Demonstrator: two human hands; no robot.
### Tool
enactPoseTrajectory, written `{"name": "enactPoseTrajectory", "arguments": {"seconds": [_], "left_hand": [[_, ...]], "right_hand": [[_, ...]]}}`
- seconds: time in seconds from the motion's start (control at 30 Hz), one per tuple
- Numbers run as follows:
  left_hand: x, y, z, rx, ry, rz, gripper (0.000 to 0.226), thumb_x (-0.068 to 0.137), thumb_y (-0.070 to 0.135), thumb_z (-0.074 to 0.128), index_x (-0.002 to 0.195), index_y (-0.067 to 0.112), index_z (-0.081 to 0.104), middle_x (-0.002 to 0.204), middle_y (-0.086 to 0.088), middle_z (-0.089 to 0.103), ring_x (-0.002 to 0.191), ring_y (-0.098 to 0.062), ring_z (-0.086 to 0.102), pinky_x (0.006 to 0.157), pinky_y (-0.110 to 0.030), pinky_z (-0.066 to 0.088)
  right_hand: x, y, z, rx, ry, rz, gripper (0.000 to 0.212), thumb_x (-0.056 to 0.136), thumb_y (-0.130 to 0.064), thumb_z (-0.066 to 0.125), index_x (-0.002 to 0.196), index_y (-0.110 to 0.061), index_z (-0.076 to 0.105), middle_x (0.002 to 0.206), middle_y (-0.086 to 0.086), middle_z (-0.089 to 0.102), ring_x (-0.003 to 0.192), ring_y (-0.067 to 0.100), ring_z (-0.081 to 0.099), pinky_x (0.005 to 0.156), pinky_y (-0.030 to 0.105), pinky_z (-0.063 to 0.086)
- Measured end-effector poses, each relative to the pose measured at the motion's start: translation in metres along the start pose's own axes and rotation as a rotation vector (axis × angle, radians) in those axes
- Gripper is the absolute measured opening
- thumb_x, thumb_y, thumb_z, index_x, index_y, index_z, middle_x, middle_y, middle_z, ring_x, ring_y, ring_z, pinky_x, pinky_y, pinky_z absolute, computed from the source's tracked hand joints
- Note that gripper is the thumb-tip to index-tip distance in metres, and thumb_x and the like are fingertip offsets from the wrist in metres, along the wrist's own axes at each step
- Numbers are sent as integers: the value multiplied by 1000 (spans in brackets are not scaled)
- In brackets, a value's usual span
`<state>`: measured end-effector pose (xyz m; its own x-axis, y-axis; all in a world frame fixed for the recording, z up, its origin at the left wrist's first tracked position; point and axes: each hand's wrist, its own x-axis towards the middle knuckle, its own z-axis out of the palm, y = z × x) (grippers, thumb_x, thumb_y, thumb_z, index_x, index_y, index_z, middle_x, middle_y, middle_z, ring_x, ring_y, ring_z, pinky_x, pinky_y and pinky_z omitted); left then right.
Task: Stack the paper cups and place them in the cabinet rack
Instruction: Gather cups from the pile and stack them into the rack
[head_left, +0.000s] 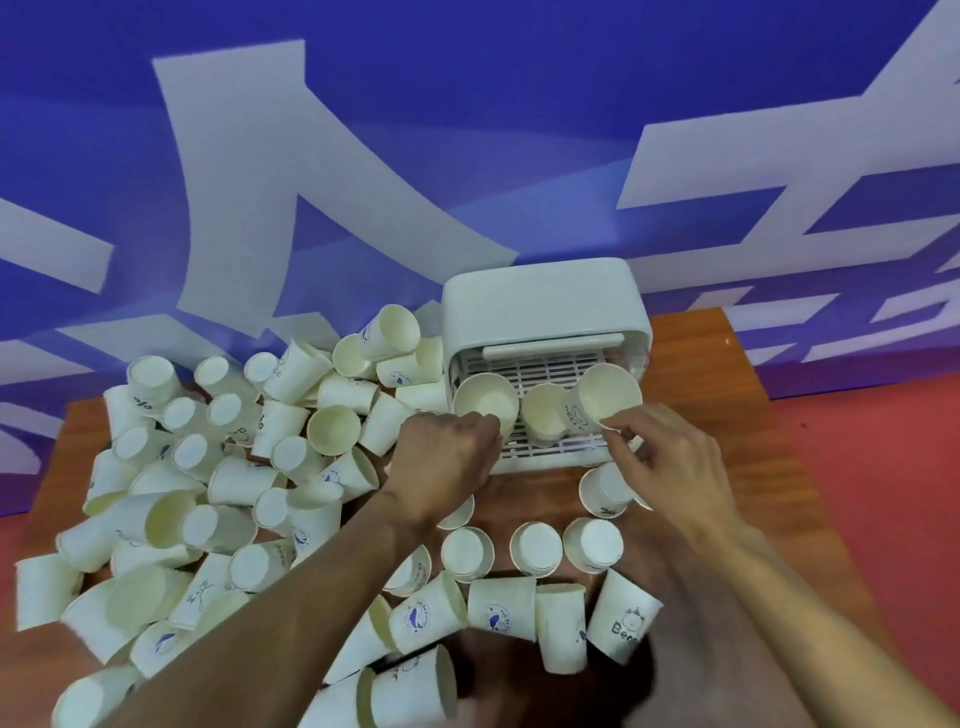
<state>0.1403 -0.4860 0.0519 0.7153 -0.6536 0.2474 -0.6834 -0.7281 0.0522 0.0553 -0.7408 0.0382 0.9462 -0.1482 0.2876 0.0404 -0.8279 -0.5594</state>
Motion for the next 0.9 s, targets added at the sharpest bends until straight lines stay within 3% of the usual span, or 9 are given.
{"name": "enactPoseTrajectory", "arguments": {"seconds": [0.1, 0.2, 0.4, 0.6, 0.73, 0.9], "left_hand": [[2, 2, 10, 4, -33, -7, 26, 85, 23, 64, 63, 18, 53, 51, 1, 50, 40, -22, 48, 37, -26, 37], [1, 1, 25, 17, -38, -72, 24, 89, 28, 59, 67, 19, 56, 54, 2, 54, 44, -21, 51, 39, -26, 36], [-2, -4, 48, -8, -122, -173, 21, 90, 38, 61, 78, 22, 65, 67, 3, 66, 59, -19, 63, 43, -28, 43], [1, -12, 71, -93, -242, -206, 18, 89, 39, 62, 82, 27, 73, 78, 6, 69, 73, -16, 66, 49, -29, 47], [-4, -10, 77, -91, -252, -184, 16, 88, 35, 64, 78, 25, 72, 72, 5, 65, 70, -17, 63, 46, -26, 42], [-1, 2, 71, -65, -284, -186, 20, 77, 31, 78, 62, 23, 68, 58, 4, 58, 54, -19, 57, 47, -20, 23]], "right_hand": [[3, 10, 11, -21, 18, -151, 9, 90, -19, 71, 98, -21, 73, 96, -10, 69, 84, 6, 63, 50, 32, 53], [10, 15, 24, -24, 39, -243, 9, 92, -18, 67, 96, -18, 74, 95, -9, 70, 88, 11, 65, 47, 31, 50], [16, 25, 47, -10, -40, -242, 13, 93, -24, 64, 95, -18, 74, 95, -7, 70, 90, 13, 66, 54, 25, 49], [20, 32, 69, 6, -194, -248, 25, 96, -36, 57, 98, -18, 74, 94, -6, 66, 89, 18, 63, 58, 33, 53], [20, 35, 87, -1, -298, -230, 35, 96, -40, 48, 99, -18, 75, 93, -6, 66, 88, 21, 60, 57, 39, 55], [16, 34, 104, 25, -332, -136, 10, 87, -21, 73, 93, -15, 78, 88, -2, 69, 85, 26, 59, 59, 42, 56]]}}
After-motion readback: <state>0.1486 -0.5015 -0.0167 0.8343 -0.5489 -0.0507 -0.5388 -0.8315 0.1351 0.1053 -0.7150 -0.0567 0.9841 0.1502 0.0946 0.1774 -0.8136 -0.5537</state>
